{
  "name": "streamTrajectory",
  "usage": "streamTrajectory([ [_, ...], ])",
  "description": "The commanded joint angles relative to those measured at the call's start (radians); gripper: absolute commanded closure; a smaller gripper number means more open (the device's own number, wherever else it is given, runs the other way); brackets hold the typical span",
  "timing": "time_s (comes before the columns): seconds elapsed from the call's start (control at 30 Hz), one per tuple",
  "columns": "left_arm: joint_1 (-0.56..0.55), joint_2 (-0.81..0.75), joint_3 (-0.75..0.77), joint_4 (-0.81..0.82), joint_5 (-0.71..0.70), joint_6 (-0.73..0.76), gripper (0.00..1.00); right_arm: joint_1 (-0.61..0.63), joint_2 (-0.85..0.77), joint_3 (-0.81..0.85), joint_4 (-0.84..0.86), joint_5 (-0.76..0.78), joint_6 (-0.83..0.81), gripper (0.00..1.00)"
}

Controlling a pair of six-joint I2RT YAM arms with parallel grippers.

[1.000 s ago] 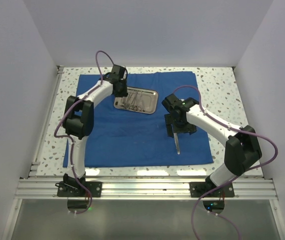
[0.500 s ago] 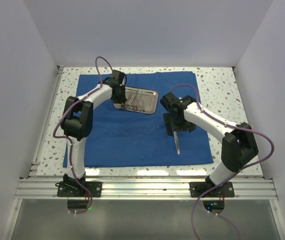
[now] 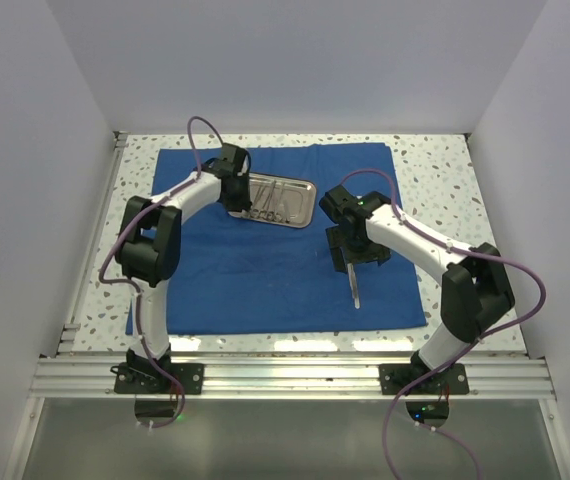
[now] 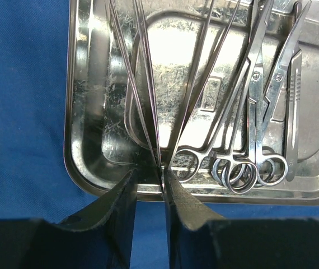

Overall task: Open and lay out the surgical kit
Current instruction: Pick up the medical item from the container.

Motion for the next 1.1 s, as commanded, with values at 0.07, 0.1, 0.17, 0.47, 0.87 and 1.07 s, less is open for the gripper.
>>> streamTrajectory([
  [0.07,-0.008,0.014,0.035,0.022,0.012,0.008,0.71,0.000,0.004,0.016,-0.002,0.019,-0.003,0.17],
  [0.1,-0.008,0.017,0.046,0.022,0.012,0.008,0.72,0.000,0.005,0.015,-0.002,0.021,-0.001,0.17],
  [0.17,-0.008,0.032,0.066,0.016,0.012,0.011,0.73,0.001,0.009,0.015,-0.003,0.022,-0.003,0.17],
  [0.47,-0.008,0.067,0.100,0.002,0.007,0.014,0.81,0.000,0.022,0.024,-0.005,0.027,-0.012,0.18],
  [0.87,-0.008,0.037,0.140,-0.038,-0.008,0.024,1.00,0.000,0.041,0.027,0.003,0.021,-0.015,0.18],
  [1.07,-0.008,-0.008,0.244,-0.099,-0.034,0.033,1.00,0.000,0.062,0.061,0.002,0.025,-0.015,0.18],
])
